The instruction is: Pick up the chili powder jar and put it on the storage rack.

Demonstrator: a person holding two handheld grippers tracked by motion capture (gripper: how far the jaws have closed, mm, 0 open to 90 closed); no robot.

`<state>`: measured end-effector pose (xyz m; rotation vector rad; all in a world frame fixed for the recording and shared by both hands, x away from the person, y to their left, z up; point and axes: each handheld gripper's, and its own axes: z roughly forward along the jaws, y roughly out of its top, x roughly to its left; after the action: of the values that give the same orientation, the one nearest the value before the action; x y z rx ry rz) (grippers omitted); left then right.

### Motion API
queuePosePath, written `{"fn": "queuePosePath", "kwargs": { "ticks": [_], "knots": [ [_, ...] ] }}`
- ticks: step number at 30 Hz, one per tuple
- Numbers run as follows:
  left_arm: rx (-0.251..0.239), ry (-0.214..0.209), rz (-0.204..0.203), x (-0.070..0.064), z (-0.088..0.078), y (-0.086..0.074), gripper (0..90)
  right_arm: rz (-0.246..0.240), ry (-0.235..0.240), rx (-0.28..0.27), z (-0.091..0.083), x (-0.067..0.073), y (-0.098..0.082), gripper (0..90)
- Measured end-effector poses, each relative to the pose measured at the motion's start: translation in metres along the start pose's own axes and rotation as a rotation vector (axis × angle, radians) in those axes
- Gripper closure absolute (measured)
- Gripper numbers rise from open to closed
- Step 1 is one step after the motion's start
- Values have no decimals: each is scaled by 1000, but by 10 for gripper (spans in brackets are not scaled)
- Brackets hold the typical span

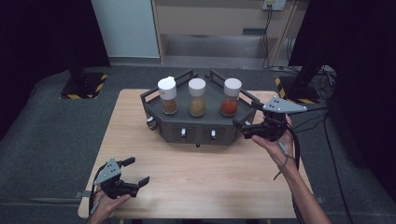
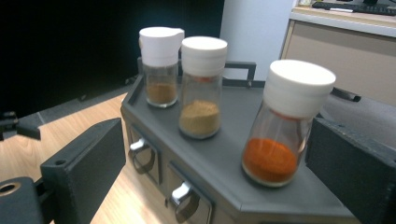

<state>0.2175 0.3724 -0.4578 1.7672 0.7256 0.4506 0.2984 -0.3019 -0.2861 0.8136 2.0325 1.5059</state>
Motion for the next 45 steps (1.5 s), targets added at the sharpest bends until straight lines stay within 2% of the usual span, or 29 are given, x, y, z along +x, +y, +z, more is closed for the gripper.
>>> {"fn": "queuePosePath", "kwargs": {
  "ticks": [7, 12, 14, 22, 25, 39, 45],
  "knots": [
    [2, -2, 3, 0, 0, -1, 25, -7, 19, -3, -18, 10, -22, 41],
    [7, -2, 11, -1, 0, 0, 25, -10, 2, 14, -31, 18, -39, 26],
    [6, -2, 10, -1, 0, 0, 25, 3, 6, 7, -37, 20, -49, 24],
    [4, -3, 12, -1, -1, 0, 25, -3, -32, 23, -52, 32, -72, 10],
    [4, -3, 13, -1, -1, 0, 24, 14, -38, 22, -58, 34, -82, 8],
    [-1, -2, 17, -1, -1, 0, 24, 70, -94, 13, -73, 41, -120, 8],
    [-2, -2, 19, -1, -1, 0, 24, 93, -100, 21, -73, 39, -134, 8]
  ]
}}
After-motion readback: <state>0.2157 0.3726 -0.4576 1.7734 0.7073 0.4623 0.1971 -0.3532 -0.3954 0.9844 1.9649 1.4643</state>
